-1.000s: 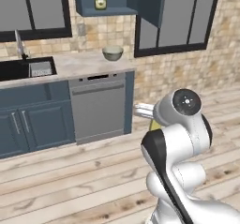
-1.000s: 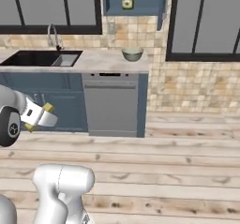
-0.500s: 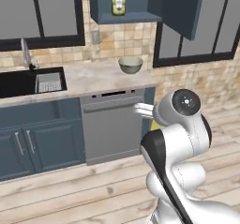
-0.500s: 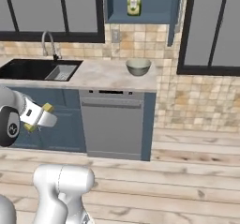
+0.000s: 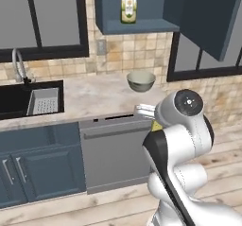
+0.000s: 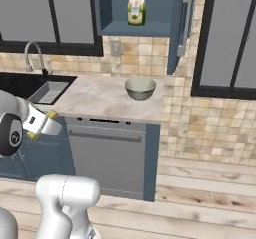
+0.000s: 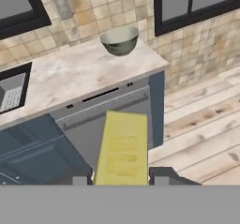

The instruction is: Pick the egg and butter from the fridge and place them by the bowl for mixing.

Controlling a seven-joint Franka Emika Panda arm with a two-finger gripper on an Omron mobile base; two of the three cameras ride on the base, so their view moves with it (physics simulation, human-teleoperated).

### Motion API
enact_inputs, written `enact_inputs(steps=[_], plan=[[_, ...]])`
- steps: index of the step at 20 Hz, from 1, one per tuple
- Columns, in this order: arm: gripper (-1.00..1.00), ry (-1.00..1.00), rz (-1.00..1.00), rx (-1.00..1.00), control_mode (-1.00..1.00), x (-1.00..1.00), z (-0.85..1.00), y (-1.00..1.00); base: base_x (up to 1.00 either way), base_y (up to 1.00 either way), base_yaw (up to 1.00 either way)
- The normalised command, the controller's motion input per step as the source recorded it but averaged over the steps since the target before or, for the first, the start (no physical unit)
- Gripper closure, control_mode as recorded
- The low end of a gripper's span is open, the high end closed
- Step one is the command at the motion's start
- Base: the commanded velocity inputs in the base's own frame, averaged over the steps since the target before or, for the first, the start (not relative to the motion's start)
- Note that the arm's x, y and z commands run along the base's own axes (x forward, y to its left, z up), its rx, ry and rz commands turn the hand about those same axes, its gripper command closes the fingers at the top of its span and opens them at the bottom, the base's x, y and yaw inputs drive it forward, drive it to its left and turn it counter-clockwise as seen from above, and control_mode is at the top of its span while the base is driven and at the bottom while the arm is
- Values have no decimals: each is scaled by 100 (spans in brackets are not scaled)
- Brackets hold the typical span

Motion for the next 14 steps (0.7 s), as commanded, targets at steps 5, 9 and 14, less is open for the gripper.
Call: enact_inputs(steps=[5,9,14], plan=[[100,0,0,0,100,0,0,0,53,9,0],[100,0,0,0,100,0,0,0,98,2,0],[100,0,0,0,100,0,0,0,76,4,0]])
